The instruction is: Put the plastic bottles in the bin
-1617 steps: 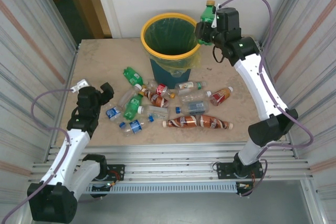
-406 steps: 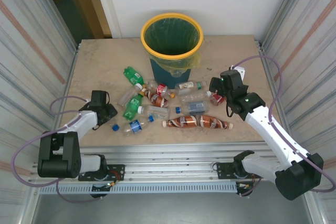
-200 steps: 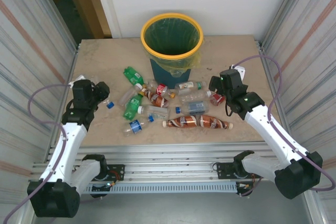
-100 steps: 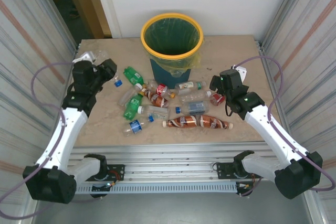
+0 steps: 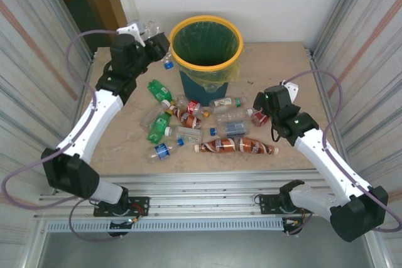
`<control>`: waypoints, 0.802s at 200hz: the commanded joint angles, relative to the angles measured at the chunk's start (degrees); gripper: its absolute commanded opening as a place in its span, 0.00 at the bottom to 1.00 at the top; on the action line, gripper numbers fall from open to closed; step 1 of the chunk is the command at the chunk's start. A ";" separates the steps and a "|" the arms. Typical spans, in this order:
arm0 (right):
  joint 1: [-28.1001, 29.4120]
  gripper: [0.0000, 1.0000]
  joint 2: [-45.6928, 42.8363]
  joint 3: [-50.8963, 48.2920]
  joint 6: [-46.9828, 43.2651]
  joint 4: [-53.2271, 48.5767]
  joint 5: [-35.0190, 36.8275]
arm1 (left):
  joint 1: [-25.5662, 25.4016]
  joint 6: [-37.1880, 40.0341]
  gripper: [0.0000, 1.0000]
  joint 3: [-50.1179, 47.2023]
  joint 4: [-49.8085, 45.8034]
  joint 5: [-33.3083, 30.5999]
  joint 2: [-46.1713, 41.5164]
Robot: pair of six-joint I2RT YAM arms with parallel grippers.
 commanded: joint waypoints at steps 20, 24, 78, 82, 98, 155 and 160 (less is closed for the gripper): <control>-0.51 0.98 -1.63 -1.00 3.77 -2.09 2.27 | -2.10 2.22 0.44 11.81 1.86 3.22 8.22; -0.53 0.98 -1.63 -1.06 3.91 -2.19 2.30 | -2.25 2.39 0.43 12.96 1.69 3.35 9.24; -0.54 0.98 -1.23 -1.22 5.97 -2.81 1.94 | -3.29 6.09 0.44 30.07 -1.60 9.44 24.42; -0.44 0.98 -1.19 -1.19 6.06 -2.89 1.90 | -3.47 6.50 0.45 31.66 -2.55 9.75 25.59; -0.48 0.98 -1.36 -1.50 6.48 -3.14 2.04 | -4.22 8.90 0.47 37.42 -5.81 11.24 29.95; -1.41 0.98 -2.48 -3.49 8.34 -3.60 2.05 | -6.21 14.10 0.51 44.90 -9.92 14.27 38.83; -1.68 0.98 -2.56 -3.74 8.72 -3.69 2.03 | -6.30 14.47 0.52 44.96 -10.07 14.34 39.20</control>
